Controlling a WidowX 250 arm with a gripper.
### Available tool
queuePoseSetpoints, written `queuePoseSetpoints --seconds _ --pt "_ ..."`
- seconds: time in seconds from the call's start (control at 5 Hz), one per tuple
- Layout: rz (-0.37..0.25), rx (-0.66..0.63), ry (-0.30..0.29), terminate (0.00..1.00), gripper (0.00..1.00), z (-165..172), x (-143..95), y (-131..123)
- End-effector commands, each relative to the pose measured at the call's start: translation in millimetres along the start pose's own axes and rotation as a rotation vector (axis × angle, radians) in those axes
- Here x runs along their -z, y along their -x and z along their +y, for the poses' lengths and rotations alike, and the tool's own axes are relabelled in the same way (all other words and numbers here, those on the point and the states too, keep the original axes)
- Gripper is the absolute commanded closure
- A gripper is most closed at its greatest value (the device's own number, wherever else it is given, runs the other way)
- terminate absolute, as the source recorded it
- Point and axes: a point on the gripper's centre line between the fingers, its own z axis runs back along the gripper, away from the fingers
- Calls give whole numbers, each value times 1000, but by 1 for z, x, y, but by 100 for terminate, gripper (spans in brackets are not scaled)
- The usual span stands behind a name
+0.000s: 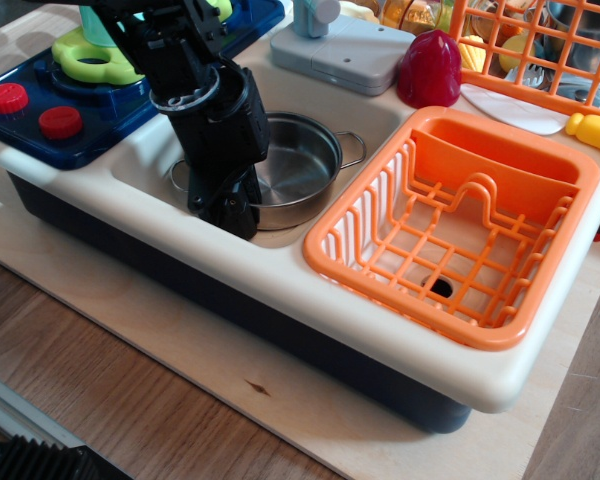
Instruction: Put pan from sink into drying rack
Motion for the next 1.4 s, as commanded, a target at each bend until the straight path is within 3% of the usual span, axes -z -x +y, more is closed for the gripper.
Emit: queuePoseSetpoints --seconds 0.0,0.2,0.6,0.8,1.2 --pt "78 -54 -58 0 100 -4 -45 -19" --pt "139 -102 -82 0 100 -9 -73 -37" --pt "171 -194 -96 0 100 -43 -101 -83" --pt "165 -155 -117 0 100 -68 -95 -99" --pt "150 -4 -83 0 100 -107 -78 -110"
